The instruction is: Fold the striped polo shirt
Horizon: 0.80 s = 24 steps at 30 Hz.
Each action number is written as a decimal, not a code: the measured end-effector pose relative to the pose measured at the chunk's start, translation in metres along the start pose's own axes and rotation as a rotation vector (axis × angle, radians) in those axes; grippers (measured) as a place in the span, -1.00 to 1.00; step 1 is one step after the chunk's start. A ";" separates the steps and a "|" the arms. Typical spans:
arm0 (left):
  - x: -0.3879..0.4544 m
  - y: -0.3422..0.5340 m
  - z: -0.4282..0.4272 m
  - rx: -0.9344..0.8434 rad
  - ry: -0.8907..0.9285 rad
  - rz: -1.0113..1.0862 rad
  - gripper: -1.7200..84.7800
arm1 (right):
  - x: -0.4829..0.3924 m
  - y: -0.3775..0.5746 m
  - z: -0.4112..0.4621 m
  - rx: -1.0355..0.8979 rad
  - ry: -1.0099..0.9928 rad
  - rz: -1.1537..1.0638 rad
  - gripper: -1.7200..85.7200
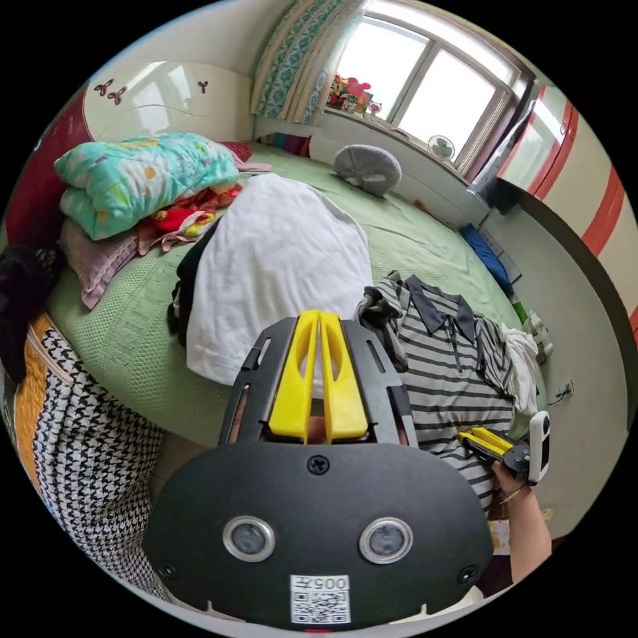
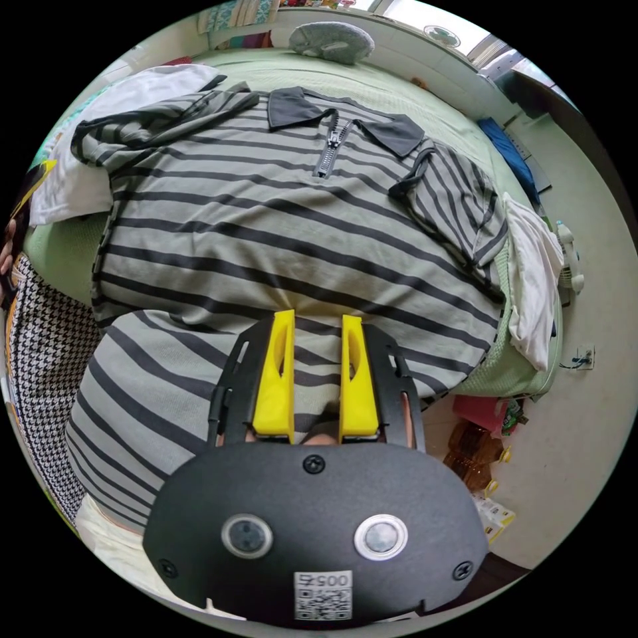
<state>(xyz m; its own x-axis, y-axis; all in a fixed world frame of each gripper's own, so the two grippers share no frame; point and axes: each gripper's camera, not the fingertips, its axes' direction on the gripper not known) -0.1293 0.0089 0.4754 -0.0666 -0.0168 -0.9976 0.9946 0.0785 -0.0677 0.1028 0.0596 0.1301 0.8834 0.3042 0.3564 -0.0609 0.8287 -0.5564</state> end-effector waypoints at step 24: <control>0.259 -0.060 0.115 -0.251 -0.156 0.618 -0.65 | 0.007 0.005 -0.005 0.039 -0.050 -0.029 -0.80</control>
<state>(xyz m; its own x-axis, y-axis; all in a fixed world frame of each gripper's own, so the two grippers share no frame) -0.1968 -0.1143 0.2226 0.5383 -0.0365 -0.8420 0.7965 0.3484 0.4941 0.1113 0.0637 0.1263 0.8606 0.3020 0.4101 -0.0541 0.8548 -0.5161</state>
